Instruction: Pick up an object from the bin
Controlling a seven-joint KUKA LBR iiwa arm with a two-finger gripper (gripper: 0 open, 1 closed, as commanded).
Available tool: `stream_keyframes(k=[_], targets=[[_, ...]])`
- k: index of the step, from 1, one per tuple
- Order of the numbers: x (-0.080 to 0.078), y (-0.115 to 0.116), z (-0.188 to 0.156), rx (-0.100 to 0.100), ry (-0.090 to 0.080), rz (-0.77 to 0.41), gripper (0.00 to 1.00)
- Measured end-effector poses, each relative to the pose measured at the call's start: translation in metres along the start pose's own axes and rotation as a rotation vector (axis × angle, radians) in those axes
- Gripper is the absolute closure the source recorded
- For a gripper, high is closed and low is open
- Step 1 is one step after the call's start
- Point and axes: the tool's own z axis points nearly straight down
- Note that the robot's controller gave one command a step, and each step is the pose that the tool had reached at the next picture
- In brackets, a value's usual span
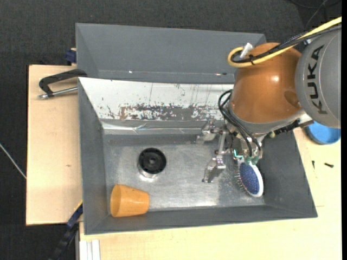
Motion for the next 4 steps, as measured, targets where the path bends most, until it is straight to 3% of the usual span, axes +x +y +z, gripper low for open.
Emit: stream_keyframes(k=[1,2,3,4], targets=[[0.002,-0.008,-0.077,0.001,-0.022,-0.068,0.00],[-0.041,0.052,0.048,-0.001,-0.002,0.052,0.00],[-0.059,0.119,0.139,0.001,-0.010,-0.170,0.00],[-0.028,0.064,0.137,-0.001,-0.019,-0.291,0.00]])
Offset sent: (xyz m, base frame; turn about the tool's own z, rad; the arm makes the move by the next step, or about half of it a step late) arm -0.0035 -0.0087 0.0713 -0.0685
